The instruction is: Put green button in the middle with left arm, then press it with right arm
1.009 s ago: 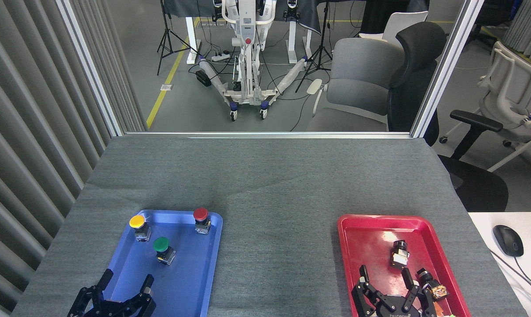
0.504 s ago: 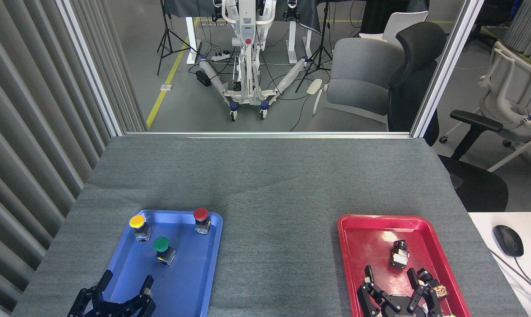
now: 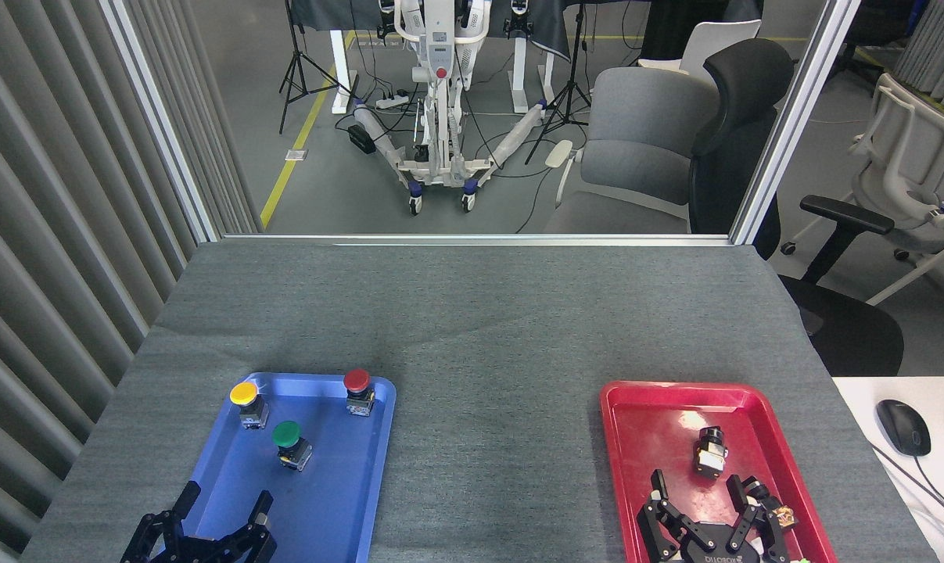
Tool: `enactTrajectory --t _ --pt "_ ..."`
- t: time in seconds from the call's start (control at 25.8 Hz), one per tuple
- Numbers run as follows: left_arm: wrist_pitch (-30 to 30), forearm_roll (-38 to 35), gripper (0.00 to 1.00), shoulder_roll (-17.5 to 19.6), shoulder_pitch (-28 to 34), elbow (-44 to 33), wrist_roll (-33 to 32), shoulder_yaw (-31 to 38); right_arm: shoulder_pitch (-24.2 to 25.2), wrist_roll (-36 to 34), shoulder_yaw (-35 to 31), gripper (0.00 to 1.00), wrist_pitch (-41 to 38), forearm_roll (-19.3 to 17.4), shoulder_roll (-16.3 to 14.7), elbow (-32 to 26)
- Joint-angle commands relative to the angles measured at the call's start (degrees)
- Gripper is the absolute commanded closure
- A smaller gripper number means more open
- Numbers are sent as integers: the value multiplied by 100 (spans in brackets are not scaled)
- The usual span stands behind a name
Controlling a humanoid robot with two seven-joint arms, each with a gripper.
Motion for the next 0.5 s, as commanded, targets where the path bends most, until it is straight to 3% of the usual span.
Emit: enactTrajectory --t 0.0,0.47 --pt "-2 9 0 0 0 2 0 0 -16 13 -9 0 8 1 -38 26" --pt "-11 9 0 0 -8 -24 -53 0 -157 13 -44 0 17 -43 -117 123"
